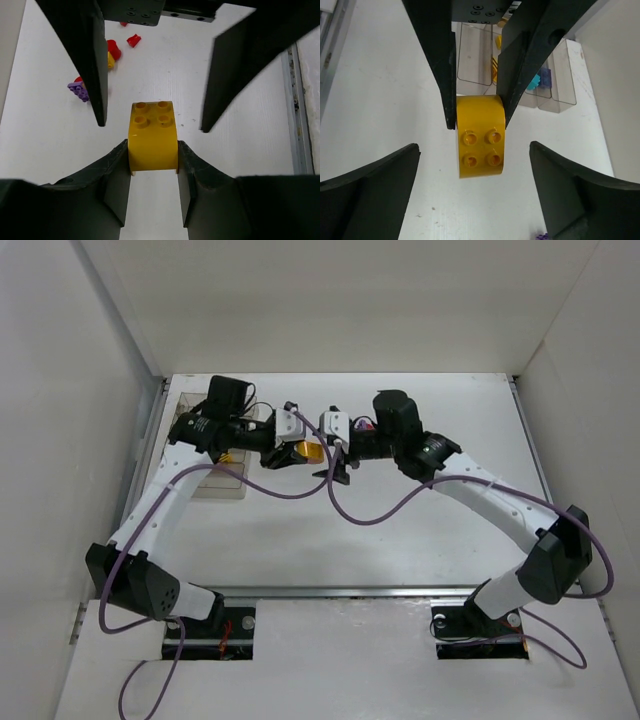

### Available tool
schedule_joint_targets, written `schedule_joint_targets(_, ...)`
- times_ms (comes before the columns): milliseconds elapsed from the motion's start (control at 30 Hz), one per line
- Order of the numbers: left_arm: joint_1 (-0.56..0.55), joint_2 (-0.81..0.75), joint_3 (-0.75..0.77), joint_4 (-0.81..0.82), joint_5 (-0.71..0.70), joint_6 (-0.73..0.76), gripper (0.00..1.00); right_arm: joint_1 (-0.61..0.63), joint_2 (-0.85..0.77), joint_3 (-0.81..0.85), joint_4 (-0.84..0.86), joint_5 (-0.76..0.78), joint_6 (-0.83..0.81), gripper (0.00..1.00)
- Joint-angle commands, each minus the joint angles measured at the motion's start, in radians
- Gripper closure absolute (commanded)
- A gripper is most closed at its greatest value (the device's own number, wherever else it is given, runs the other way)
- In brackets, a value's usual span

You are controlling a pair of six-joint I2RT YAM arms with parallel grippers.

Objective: Sort the legos into containers by color

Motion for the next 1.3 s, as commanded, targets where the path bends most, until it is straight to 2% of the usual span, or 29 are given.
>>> schedule_joint_targets(0,0.019,-0.057,-0.048,0.141,-0.023,-0.125,1.0,0.008,0.003,0.031,0.029,0.024,0.023,0.0)
schedule_joint_targets(167,0.062,-0.129,-0.169,0.312,-0.098,-0.285,1.0,0.008,0.024,0.031,0.039,0.211,0.104,0.0)
schedule_joint_targets(267,0.109,-0.149,-0.24,0.444,-0.186,-0.493,1.0,0.008,0.058,0.059,0.048,0.277,0.174,0.0)
schedule_joint_targets(333,0.18,-0.16,-0.284,0.529,-0.241,-0.674,1.0,0.008,0.072,0.077,0.058,0.357,0.227,0.0)
schedule_joint_targets(433,0.278,-0.183,-0.366,0.573,-0.412,-0.779,1.0,-0.001,0.083,0.062,0.101,0.452,0.314,0.0)
schedule_joint_targets(500,0.318,-0.194,-0.404,0.582,-0.539,-0.79,1.0,-0.001,0.083,0.041,0.14,0.452,0.314,0.0)
schedule_joint_targets(600,0.397,-0.18,-0.427,0.591,-0.65,-0.8,1.0,-0.001,0.083,0.031,0.152,0.429,0.314,0.0)
schedule_joint_targets(833,0.503,-0.022,-0.394,0.631,-0.695,-0.776,1.0,-0.001,0.112,0.041,0.152,0.4,0.314,0.0)
schedule_joint_targets(1100,0.543,0.223,-0.265,0.607,-0.761,-0.8,1.0,-0.001,0.121,0.05,0.152,0.4,0.314,0.0)
schedule_joint_targets(1267,0.563,0.297,-0.213,0.607,-0.767,-0.836,1.0,-0.011,0.132,0.07,0.152,0.4,0.314,0.0)
